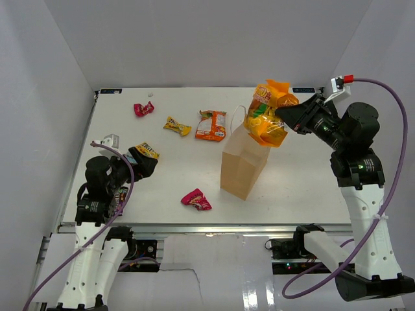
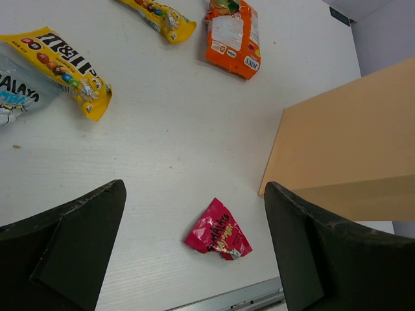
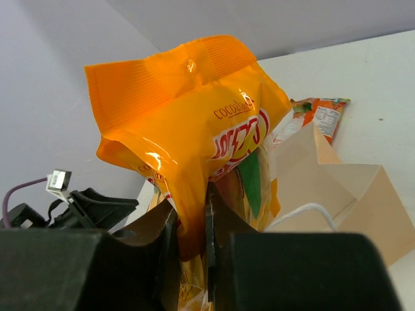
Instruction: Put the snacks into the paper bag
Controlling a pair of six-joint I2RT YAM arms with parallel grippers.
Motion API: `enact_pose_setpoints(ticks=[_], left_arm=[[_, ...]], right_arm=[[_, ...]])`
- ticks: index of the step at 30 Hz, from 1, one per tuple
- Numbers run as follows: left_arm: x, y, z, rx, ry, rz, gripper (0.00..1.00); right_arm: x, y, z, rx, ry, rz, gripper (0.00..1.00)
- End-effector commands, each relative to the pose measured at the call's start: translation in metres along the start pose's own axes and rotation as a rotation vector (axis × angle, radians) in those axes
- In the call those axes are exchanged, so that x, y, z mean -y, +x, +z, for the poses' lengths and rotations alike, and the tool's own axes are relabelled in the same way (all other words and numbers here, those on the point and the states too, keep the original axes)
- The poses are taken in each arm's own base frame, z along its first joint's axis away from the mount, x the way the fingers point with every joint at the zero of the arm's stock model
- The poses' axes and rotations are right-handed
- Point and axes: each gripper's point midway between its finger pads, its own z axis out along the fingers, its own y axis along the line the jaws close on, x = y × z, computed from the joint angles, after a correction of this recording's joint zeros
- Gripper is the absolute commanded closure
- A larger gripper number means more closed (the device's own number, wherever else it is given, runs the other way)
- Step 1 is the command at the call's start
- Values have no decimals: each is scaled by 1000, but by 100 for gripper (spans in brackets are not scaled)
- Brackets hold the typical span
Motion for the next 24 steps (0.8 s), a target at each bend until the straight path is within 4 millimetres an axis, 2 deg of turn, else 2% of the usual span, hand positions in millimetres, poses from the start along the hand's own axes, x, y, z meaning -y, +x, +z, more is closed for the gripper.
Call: enact_pose_setpoints(ticks=[1, 4, 11, 15, 17, 20, 24], left_arm=[[4, -1, -4, 4, 14, -5, 2], [4, -1, -4, 1, 16, -6, 2], [7, -1, -4, -6, 26, -24, 2], [10, 2, -3, -18, 37, -61, 2], [12, 5, -1, -31, 51, -84, 2], [16, 12, 0, -68, 72, -133, 2], [26, 26, 2, -147, 128, -188, 2]], right_arm=[[-22, -33, -14, 138, -26, -102, 92], [-16, -26, -12, 124, -12, -113, 92], [15, 11, 4, 40, 24, -105, 92], [22, 23, 8, 15, 29, -125, 92], [23, 26, 10, 8, 24, -142, 85], [22, 29, 13, 3, 13, -167, 62], [17, 26, 15, 12, -8, -208, 45]])
